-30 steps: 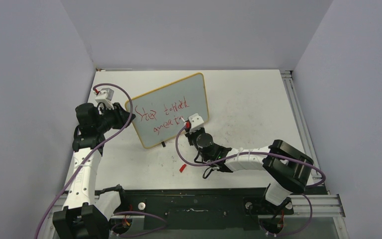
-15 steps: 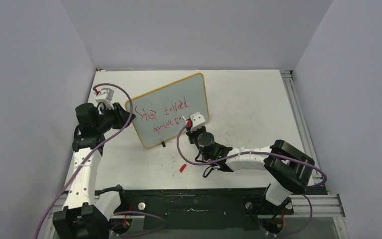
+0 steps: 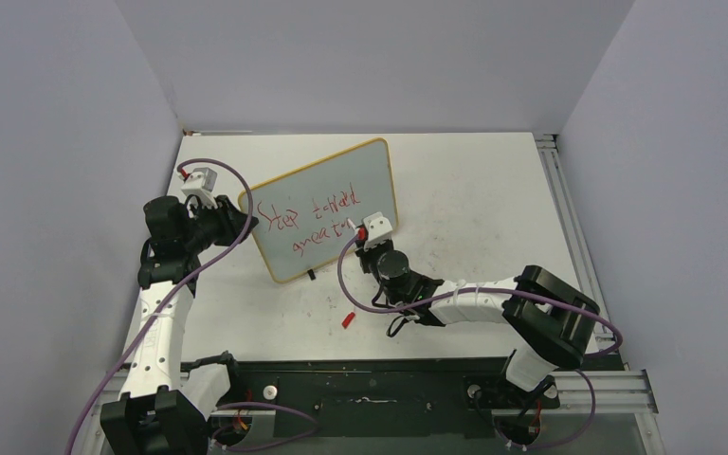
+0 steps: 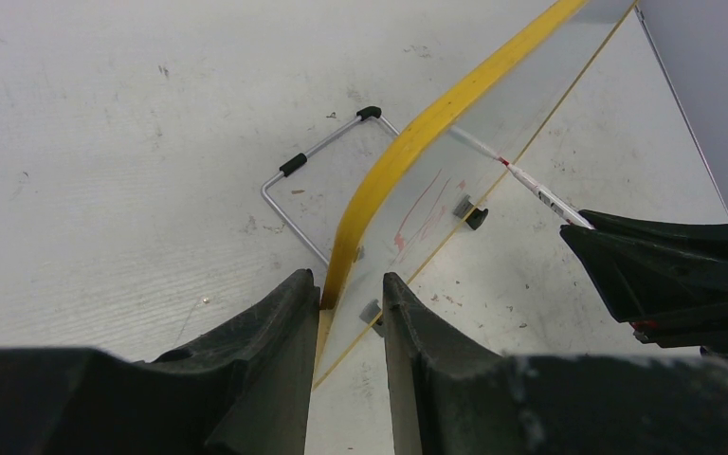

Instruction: Write a sentence on the whiteboard

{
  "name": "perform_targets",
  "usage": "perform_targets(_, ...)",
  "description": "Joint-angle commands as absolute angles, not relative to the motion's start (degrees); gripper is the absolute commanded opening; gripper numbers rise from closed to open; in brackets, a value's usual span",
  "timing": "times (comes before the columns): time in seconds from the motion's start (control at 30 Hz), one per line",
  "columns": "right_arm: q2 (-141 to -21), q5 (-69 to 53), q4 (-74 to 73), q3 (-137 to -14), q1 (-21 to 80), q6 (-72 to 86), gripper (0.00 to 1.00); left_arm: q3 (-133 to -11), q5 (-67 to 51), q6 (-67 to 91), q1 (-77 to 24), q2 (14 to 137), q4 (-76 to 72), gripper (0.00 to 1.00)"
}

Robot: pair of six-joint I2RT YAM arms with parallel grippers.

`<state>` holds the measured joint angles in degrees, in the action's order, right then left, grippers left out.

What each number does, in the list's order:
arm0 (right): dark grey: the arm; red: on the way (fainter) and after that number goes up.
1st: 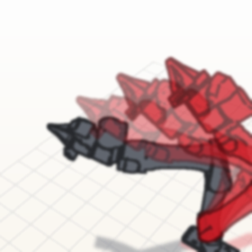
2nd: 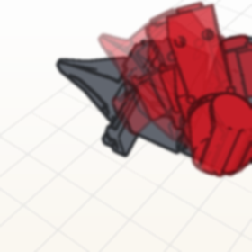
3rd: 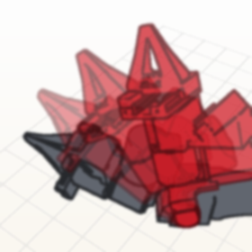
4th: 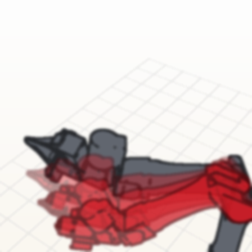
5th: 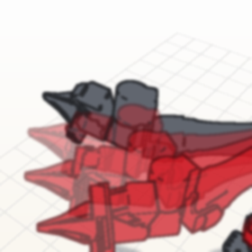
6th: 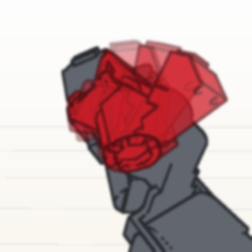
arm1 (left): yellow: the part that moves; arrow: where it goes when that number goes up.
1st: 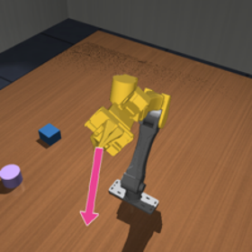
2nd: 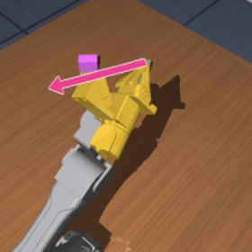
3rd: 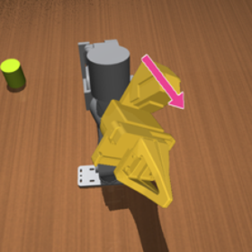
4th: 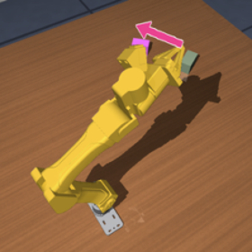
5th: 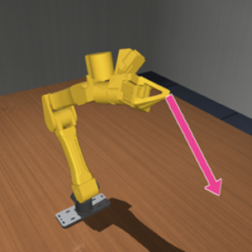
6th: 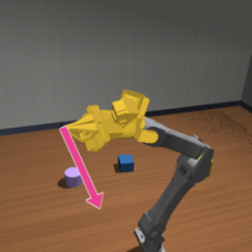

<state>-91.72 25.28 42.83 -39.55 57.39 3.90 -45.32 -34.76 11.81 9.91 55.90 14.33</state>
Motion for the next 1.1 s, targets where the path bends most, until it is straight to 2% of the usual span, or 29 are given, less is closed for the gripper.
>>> perform_targets(0.0, -92.55, 24.45, 44.40, -40.06, 56.87, 5.47, 0.05, -45.62, -35.16, 11.90, 10.30, 55.28, 12.38, 0.29)
perform_targets(0.7, -91.92, 24.52, 43.85, -38.19, 57.10, 6.79, 0.05, -45.62, -34.91, 11.87, 10.36, 55.17, 12.46, 0.29)
perform_targets(1.07, -83.93, 20.08, 45.37, -34.61, 57.52, 4.33, 0.05, -45.37, -34.19, 11.78, 10.29, 55.18, 12.90, 0.29)
